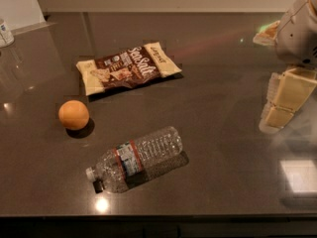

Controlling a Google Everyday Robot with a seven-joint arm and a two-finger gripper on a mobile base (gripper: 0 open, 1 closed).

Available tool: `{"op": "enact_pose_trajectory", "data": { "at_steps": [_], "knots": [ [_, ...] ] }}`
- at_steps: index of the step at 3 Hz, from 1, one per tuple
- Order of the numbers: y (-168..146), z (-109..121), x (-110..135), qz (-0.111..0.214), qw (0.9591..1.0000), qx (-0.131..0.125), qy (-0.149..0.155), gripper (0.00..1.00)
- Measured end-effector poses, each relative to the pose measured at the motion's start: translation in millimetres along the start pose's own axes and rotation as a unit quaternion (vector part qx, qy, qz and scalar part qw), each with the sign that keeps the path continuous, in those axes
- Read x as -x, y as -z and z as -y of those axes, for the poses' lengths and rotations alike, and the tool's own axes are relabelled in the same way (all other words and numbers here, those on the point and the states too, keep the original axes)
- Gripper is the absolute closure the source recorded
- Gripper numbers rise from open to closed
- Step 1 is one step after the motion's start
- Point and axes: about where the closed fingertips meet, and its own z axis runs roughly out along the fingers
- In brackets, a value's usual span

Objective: Place water bottle upright

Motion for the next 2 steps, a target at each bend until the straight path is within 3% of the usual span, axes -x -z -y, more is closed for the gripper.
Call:
{"op": "enact_pose_trajectory", "data": {
  "at_steps": [1, 2],
  "knots": [
    [-12, -5, 35, 0.022, 0.9985, 0.006, 0.05, 0.0],
    [-28, -11, 70, 0.03, 0.994, 0.014, 0.104, 0.0]
  ]
}}
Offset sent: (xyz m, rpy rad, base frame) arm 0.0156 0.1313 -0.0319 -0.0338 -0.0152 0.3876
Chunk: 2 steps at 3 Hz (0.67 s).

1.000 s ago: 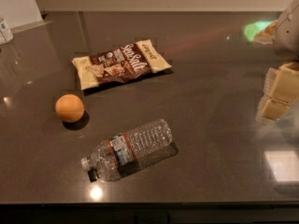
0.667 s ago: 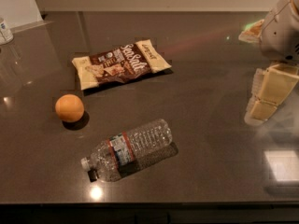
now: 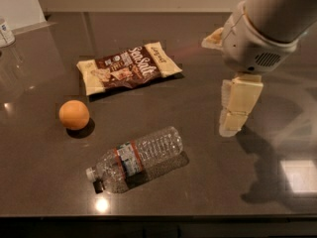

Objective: Place water bottle upright

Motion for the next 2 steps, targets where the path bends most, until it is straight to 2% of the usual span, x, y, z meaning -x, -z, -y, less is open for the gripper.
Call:
{"op": "enact_pose_trajectory", "data": {
  "at_steps": [1, 2],
  "knots": [
    [-26, -5, 38, -0.002, 0.998, 0.019, 0.06, 0.0],
    [-53, -17, 67, -0.012, 0.9936, 0.04, 0.105, 0.0]
  ]
}}
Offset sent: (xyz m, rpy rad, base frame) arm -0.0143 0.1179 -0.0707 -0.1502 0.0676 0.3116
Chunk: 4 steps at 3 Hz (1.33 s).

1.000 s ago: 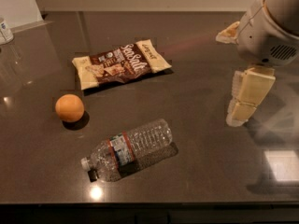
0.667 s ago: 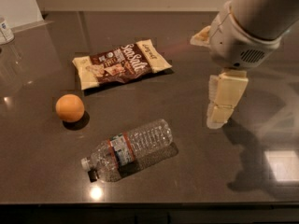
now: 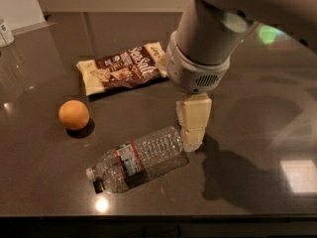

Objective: Place water bottle upright

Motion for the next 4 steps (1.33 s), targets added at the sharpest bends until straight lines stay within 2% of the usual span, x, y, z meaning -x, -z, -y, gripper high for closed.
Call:
{"op": "enact_pose_trajectory", "data": {
  "at_steps": [2, 3, 4],
  "knots": [
    [-42, -14, 45, -0.022, 0.998, 0.044, 0.038, 0.0],
    [-60, -26, 58, -0.036, 0.9969, 0.06, 0.037, 0.0],
    [-75, -35, 62, -0.047, 0.996, 0.073, 0.021, 0.0]
  ]
}}
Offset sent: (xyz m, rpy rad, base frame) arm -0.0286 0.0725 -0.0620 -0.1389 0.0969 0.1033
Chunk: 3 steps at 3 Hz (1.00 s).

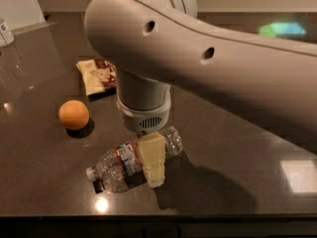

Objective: Place water bottle upright

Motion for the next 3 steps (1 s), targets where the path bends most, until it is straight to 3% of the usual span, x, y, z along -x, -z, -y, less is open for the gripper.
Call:
{"op": "enact_pose_trajectory", "data": {
  "at_steps": [2, 3],
  "knots": [
    [-17.5, -8.1, 4.3, 0.008, 0.9993, 0.014, -0.032, 0.0],
    [-19.8, -10.1, 6.2, 0.011, 0.9991, 0.013, -0.038, 0.18]
  ]
}}
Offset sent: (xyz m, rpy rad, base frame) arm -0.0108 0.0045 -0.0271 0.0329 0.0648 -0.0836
